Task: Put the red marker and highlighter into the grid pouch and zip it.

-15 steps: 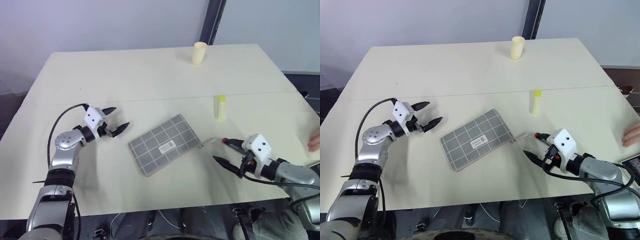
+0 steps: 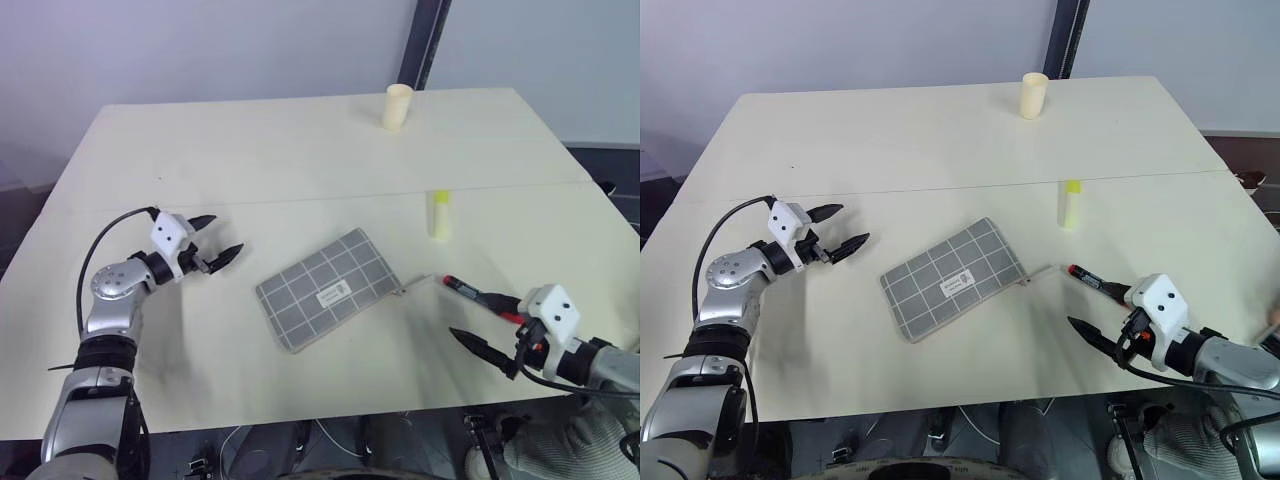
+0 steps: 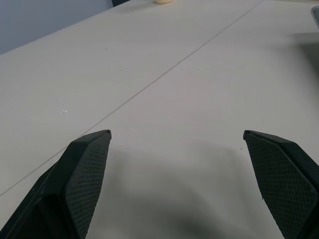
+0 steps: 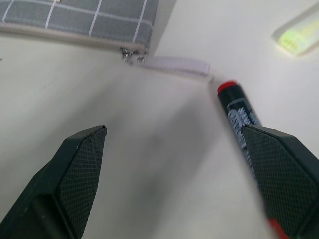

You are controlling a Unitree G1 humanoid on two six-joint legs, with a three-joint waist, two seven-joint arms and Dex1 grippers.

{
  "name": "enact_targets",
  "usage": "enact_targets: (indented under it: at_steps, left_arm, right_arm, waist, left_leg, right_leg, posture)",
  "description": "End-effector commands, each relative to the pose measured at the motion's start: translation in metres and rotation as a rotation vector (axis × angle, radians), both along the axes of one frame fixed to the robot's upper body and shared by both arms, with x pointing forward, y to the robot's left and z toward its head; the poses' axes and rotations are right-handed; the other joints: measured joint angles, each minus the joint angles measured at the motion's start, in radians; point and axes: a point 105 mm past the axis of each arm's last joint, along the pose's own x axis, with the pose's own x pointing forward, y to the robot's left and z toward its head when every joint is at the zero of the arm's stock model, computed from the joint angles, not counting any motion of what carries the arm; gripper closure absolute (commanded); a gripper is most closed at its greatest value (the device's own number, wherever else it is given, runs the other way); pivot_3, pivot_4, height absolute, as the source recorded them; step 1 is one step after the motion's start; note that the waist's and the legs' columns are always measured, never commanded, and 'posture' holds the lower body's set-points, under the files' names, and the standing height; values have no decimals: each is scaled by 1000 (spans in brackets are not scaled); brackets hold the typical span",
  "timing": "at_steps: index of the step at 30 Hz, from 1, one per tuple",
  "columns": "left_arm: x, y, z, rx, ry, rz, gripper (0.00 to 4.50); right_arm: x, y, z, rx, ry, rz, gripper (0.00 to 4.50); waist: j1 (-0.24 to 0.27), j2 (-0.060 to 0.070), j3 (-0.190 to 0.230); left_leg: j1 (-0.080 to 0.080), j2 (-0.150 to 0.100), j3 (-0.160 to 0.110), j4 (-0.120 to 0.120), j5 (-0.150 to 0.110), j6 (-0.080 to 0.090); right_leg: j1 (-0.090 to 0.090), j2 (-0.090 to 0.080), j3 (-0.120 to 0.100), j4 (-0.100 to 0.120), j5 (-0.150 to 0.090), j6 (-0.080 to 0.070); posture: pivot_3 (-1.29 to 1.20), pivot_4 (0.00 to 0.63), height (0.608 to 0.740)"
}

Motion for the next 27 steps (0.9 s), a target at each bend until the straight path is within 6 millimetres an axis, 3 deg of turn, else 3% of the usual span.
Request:
enact_targets:
  at_steps: [1,6,10,13,16,20,23,27]
  left_arm:
    - [-6,-4,25,-14,-111,-63,21]
    - [-17,-11,34,-28,-158,-114,21]
    - [-39,-19,27,34,-156,-187,21]
    - [-61,-28,23,105,-196,-283,0]
    - [-75,-30,19,165,-215,-334,0]
    - [-97,-45,9,299,-285,-486,0]
    - [-113,-60,-1,387,-345,-608,0]
    - [-120,-71,-6,410,-376,-681,0]
  right_arm:
    - [5,3,9,-3,-47,13,6]
    - [28,7,14,26,-96,-49,6]
    - [56,45,35,163,-198,-19,6]
    - [67,79,38,228,-216,46,845]
    - [74,119,33,250,-216,139,2466]
    - [87,152,25,220,-220,212,4478]
    - [104,163,11,142,-211,204,4478]
    - [120,157,-9,16,-176,154,4478]
  waist:
    - [-1,0,0]
    - [-6,0,0]
    - [-20,0,0]
    - [-26,1,0]
    - [-26,1,1]
    - [-27,2,1]
    - [-28,2,1]
    - [-27,2,1]
  left_leg:
    - [0,0,0,0,0,0]
    - [0,0,0,1,0,0]
    - [0,1,0,0,0,0]
    - [-1,2,0,-2,0,0]
    - [-1,1,0,-2,0,-1]
    - [-1,1,0,-2,0,-1]
    - [0,1,1,-1,0,-1]
    - [1,1,1,-2,0,-2]
  right_leg:
    - [0,0,0,0,0,0]
    - [1,0,0,0,0,0]
    - [1,0,0,1,0,-1]
    - [0,0,0,1,0,-1]
    - [-3,0,0,0,0,-1]
    - [-3,0,0,0,0,-2]
    - [-2,1,0,0,1,-3]
    - [-3,2,-1,0,1,-3]
  posture:
    - [0,150,738]
    - [0,150,738]
    - [0,150,738]
    - [0,150,738]
    - [0,150,738]
    - [0,150,738]
    - [0,150,738]
    - [0,150,738]
